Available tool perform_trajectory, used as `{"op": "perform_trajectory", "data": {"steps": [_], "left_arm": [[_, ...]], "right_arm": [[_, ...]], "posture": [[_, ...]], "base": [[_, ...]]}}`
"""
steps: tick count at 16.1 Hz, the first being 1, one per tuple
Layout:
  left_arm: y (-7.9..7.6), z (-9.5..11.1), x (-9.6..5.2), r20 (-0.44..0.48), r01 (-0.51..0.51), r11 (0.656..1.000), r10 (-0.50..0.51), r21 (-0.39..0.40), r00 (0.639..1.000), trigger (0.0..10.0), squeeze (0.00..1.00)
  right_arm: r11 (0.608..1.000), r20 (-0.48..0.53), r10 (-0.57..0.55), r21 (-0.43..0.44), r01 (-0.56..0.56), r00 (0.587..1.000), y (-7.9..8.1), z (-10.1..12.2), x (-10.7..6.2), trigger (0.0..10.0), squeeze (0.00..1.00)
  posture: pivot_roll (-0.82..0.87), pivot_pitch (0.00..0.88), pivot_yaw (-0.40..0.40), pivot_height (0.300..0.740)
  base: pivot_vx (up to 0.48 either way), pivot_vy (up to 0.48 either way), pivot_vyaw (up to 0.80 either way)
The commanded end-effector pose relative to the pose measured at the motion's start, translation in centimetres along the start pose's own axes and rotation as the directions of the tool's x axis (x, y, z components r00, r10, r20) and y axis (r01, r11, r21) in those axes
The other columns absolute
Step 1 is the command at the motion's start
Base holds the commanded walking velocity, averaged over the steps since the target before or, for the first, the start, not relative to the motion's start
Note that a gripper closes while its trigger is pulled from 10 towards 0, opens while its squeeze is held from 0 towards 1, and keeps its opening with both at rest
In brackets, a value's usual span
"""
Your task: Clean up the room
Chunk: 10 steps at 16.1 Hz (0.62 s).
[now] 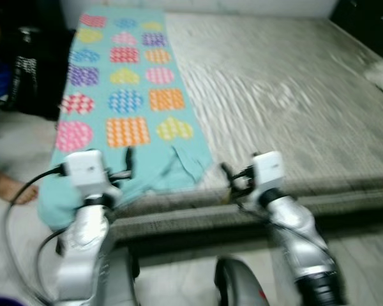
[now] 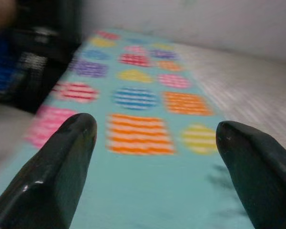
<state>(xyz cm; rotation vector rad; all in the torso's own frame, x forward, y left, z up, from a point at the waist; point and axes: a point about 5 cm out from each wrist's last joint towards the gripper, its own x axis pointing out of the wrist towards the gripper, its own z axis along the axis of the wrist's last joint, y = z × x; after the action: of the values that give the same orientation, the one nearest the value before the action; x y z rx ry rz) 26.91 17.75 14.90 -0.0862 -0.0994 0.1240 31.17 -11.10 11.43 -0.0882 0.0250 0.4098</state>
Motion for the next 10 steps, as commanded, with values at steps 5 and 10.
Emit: {"op": "perform_trajectory", "data": {"steps": [5, 10], "left_arm": [[-1.40, -0.29, -0.01, -0.020, 0.016, 0.998, -0.017, -0.055, 1.000, 10.0, 0.00], [-1.54, -0.23, 0.00, -0.018, 0.032, 0.997, -0.034, -0.073, 0.999, 10.0, 0.00]], "right_arm": [[1.000, -0.017, -0.017, -0.019, 0.017, 1.000, -0.99, -0.38, -0.44, 10.0, 0.00], [1.000, -0.020, -0.015, -0.022, 0.015, 1.000, -0.96, -0.42, -0.46, 10.0, 0.00]], "posture": [[0.04, 0.109, -0.072, 0.548], [0.04, 0.109, -0.071, 0.548]], "base": [[0.049, 0.000, 0.00], [0.000, 0.357, 0.00]]}}
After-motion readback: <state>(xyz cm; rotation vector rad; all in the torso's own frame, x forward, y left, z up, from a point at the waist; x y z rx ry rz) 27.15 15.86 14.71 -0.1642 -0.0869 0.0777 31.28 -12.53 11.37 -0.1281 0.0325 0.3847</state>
